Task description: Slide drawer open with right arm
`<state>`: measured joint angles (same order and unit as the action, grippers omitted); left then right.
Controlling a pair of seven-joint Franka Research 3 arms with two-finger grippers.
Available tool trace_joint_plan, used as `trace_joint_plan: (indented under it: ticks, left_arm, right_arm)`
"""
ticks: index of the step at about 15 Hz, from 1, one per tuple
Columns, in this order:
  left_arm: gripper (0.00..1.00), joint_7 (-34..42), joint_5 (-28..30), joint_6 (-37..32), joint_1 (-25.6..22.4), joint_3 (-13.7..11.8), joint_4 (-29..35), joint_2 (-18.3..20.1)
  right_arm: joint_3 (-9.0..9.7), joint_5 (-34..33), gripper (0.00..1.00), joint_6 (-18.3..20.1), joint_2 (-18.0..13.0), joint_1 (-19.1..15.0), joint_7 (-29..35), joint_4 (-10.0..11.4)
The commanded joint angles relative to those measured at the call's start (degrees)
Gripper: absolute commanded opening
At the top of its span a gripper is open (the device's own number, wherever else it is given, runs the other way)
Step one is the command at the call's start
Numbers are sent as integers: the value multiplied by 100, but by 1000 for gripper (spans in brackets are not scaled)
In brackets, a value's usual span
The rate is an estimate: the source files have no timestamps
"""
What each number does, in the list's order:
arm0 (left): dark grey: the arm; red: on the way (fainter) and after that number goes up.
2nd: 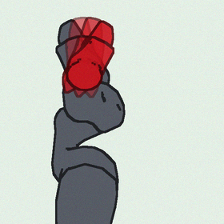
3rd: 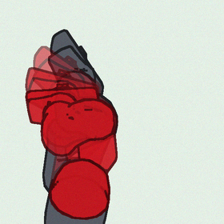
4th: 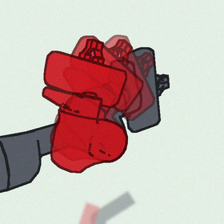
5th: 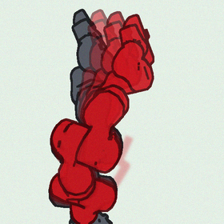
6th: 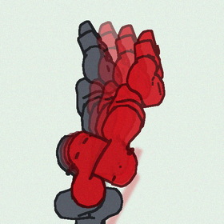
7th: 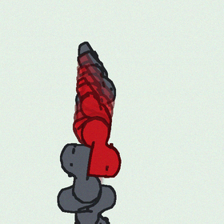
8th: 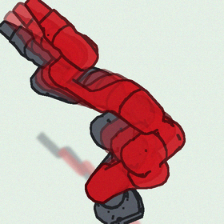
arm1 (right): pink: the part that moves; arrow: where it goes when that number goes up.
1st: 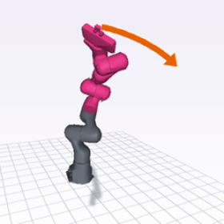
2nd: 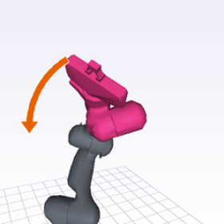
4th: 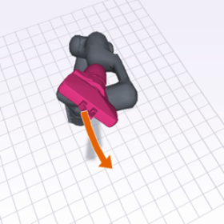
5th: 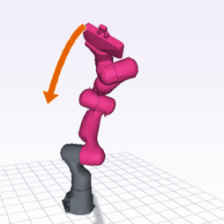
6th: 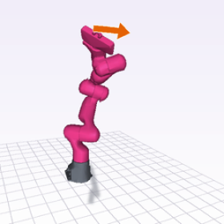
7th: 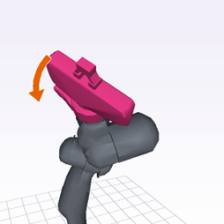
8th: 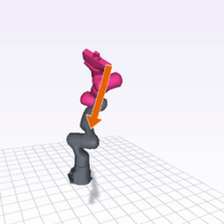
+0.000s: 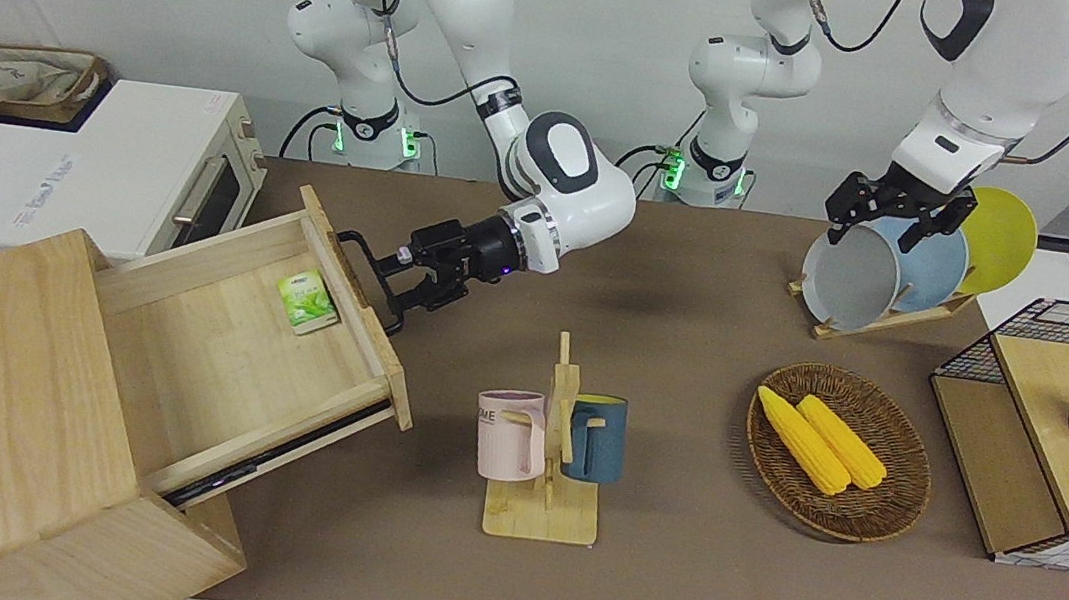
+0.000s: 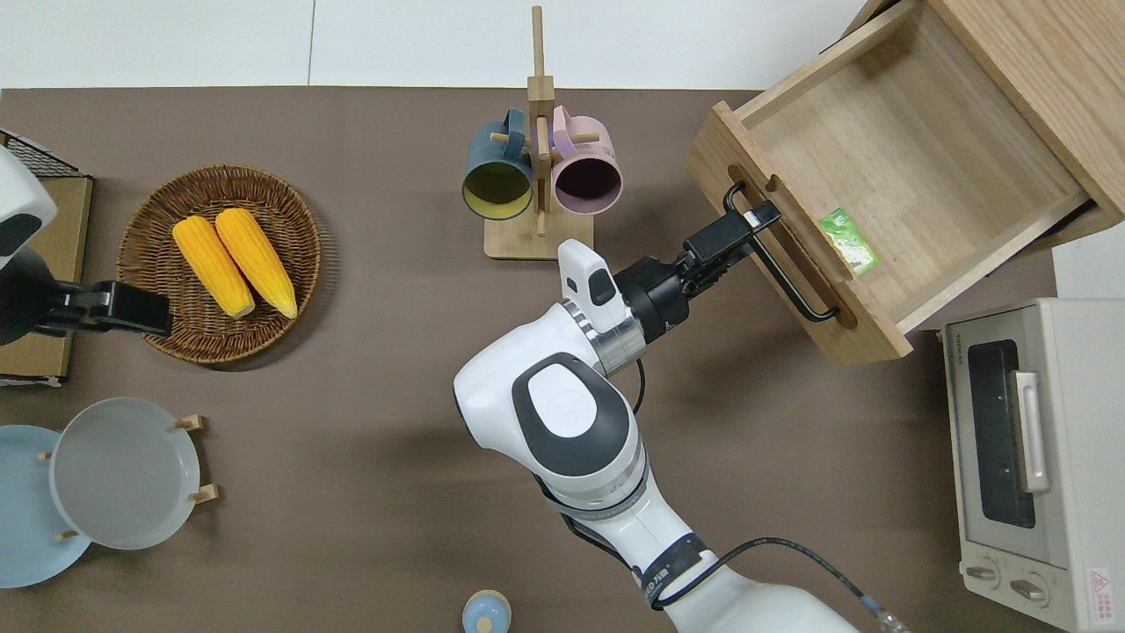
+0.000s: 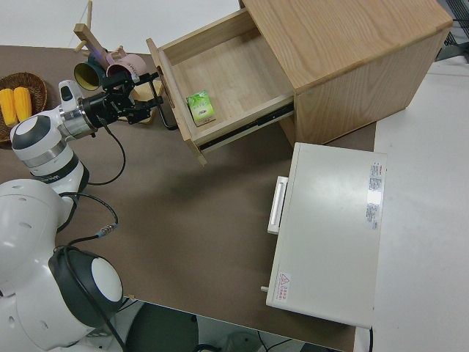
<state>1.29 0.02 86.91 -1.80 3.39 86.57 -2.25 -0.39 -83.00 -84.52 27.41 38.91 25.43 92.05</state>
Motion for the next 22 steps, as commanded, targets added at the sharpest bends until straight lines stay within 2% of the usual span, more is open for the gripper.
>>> trace_joint_plan:
  ticks: [1, 5, 6, 8, 13, 14, 16, 20, 21, 22]
  left_arm:
    - [993, 56, -98, -113, -31, 39, -149, -65]
    - [993, 56, -98, -113, -31, 39, -149, -65]
    - [993, 56, -98, -113, -31, 39, -149, -65]
    - [993, 56, -98, -113, -31, 39, -149, -65]
    - [993, 56, -98, -113, -31, 39, -140, -65]
    - [993, 56, -98, -113, -31, 39, -140, -65]
    - [993, 56, -98, -113, -31, 39, -149, -65]
    - [993, 56, -98, -113, -31, 39, -149, -65]
    - [993, 56, -98, -113, -31, 39, -140, -65]
    - [993, 56, -98, -113, -31, 39, -140, -65]
  right_arm:
    - [4, 406, 983, 85, -25, 213, 330, -151]
    - [13, 591, 983, 225, -8, 372, 366, -301]
    - [39, 722, 983, 286, -8, 372, 340, -397]
    - [39, 1581, 983, 313, -25, 407, 331, -923]
    - [39, 2786, 983, 322, -192, 328, 322, -1583]
    - [13, 3163, 983, 322, -306, 284, 322, -1680]
    - [-14, 3674, 983, 278, -543, 109, 296, -1690]
    - [39, 5158, 983, 225, -1070, -506, 296, -1699]
    - [39, 5562, 983, 191, -1211, -725, 287, -1699]
    - [39, 6236, 983, 103, -1377, -1084, 243, -1699]
